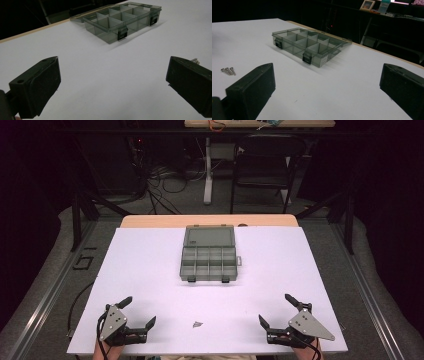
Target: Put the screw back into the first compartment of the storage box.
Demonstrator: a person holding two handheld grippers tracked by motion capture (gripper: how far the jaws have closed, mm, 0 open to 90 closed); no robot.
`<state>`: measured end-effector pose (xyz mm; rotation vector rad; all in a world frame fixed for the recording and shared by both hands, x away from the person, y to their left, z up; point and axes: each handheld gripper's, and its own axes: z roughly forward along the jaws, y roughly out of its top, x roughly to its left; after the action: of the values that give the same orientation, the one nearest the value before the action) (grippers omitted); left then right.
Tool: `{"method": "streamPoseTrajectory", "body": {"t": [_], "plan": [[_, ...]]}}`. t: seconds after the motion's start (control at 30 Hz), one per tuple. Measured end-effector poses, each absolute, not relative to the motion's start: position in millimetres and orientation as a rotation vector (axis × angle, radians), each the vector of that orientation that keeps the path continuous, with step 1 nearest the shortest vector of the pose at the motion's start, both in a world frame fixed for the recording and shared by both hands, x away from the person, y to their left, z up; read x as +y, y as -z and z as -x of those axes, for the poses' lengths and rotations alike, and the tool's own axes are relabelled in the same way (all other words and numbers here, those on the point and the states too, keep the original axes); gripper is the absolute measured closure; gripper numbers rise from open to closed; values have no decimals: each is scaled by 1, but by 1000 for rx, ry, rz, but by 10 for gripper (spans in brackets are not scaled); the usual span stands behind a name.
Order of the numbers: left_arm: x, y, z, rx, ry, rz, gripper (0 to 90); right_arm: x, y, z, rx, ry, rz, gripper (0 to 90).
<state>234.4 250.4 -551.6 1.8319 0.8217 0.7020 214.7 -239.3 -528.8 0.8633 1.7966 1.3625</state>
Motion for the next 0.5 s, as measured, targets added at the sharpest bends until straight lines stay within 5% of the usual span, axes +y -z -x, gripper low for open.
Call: {"method": "streamPoseTrajectory", "body": {"t": [0.5], "plan": [[241,552,-237,799,-675,-1849,0,-240,530,-219,1823,-1369,-851,0]]}}
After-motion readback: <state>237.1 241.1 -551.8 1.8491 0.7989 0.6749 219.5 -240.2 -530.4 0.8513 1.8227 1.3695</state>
